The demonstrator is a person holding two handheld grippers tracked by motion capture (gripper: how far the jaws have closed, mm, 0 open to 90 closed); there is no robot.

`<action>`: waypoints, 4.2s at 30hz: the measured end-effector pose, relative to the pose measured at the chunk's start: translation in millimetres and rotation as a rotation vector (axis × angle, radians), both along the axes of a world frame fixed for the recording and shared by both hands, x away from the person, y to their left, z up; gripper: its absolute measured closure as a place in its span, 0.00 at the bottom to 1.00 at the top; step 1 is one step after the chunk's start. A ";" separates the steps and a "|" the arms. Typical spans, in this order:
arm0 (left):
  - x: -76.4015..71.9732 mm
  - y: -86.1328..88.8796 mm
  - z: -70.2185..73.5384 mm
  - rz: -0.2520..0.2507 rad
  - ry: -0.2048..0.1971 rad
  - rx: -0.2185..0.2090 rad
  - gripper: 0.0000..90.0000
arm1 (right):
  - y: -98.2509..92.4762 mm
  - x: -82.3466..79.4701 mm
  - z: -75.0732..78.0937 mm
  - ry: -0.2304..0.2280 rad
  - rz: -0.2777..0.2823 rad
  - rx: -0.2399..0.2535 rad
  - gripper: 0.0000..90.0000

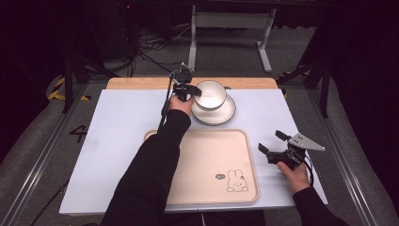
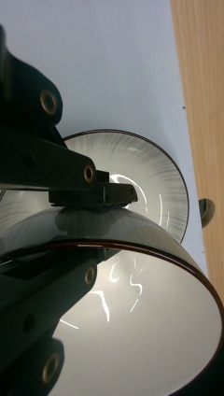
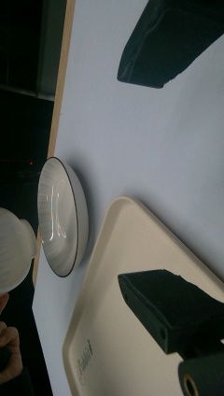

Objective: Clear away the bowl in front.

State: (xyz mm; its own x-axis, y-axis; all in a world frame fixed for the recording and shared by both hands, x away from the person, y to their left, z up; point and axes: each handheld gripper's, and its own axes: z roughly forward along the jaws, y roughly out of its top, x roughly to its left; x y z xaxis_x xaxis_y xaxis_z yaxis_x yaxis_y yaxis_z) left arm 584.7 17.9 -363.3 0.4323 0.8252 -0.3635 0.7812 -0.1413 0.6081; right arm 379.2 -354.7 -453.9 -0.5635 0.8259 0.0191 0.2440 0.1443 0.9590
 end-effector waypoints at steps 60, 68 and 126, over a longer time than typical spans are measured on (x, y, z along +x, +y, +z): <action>-91.3 46.4 51.9 -0.495 -0.032 0.134 0.90 | 0.4 0.4 0.1 0.005 -0.002 -0.003 0.05; -100.4 34.3 47.8 -0.579 -0.011 0.156 0.90 | 0.3 0.3 0.1 0.005 -0.002 -0.002 0.05; -119.2 -18.0 -27.0 -0.778 0.118 0.409 0.90 | 0.3 0.5 0.1 0.007 0.000 -0.003 0.05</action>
State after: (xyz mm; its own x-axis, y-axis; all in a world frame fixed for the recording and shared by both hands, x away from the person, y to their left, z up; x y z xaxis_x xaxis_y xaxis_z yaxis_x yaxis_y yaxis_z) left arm 465.5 -0.1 -390.3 0.9033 0.3885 -0.1820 0.4278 -0.8473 0.3148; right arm 379.7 -354.3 -453.8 -0.5632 0.8261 0.0204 0.2505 0.1471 0.9569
